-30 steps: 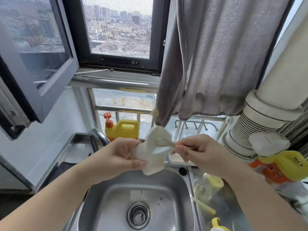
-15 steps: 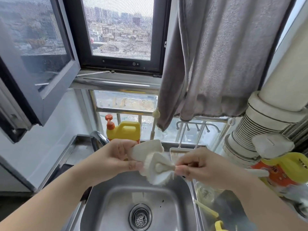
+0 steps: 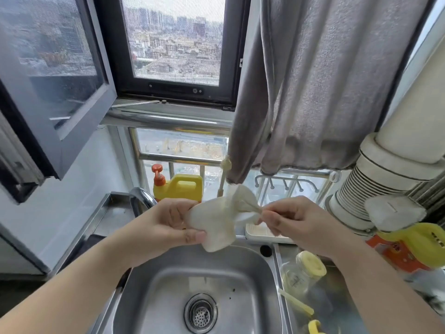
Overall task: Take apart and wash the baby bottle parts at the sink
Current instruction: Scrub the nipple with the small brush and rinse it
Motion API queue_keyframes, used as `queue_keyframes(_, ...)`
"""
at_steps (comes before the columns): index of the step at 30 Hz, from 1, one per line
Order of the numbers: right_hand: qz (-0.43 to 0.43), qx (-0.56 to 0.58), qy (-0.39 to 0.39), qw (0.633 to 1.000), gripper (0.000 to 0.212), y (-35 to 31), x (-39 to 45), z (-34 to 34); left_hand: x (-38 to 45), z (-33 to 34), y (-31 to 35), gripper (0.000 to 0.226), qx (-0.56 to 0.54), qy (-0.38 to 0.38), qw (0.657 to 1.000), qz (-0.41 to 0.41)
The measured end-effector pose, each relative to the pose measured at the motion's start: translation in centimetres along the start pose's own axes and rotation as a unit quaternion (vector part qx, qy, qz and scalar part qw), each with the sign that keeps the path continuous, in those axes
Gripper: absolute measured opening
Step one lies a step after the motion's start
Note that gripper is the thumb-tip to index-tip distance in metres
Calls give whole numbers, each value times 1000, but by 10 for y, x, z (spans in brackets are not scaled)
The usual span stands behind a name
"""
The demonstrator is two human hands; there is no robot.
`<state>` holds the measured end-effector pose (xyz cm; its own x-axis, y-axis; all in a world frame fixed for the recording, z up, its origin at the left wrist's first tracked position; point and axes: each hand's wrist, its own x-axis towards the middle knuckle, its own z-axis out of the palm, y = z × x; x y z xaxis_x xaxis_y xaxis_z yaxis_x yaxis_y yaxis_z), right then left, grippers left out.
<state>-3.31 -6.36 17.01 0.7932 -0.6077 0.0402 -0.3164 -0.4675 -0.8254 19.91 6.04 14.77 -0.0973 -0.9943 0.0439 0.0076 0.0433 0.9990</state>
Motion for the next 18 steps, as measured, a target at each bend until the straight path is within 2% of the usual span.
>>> queue_keyframes(2, -19, -6, -52, 998, 22, -6, 4, 10, 1, 1, 2, 25, -7, 4, 1000, 2)
queue_keyframes(5, 18, -53, -107, 993, 27, -6, -3, 10, 0, -2, 3, 22, 18, 4, 1000, 0)
queue_keyframes(7, 37, -46, -63, 996, 21, -4, -5, -1, -2, -2, 5, 20, 11, 20, 1000, -14)
queue_keyframes(10, -5, -14, 10, 1000, 28, -7, 2, -4, 0, 6, 6, 24, 1, 7, 1000, -6)
queue_keyframes(12, -28, -12, -33, 999, 29, -13, 4, 5, 1, 7, 5, 20, -4, 4, 1000, 9)
queue_keyframes(14, -8, -41, -96, 994, 25, -10, -1, 10, 0, 4, 6, 30, -6, 10, 1000, 12)
queue_keyframes(15, 7, -49, -102, 994, 23, -6, -5, 8, -2, 2, 8, 31, -13, 19, 1000, 10)
queue_keyframes(17, 23, -31, -56, 998, 23, 4, -10, -2, -5, 3, 9, 17, -42, 37, 998, 9)
queue_keyframes(18, 22, -12, -27, 999, 22, 6, -11, -5, -7, 6, 12, 18, -62, 35, 997, 8)
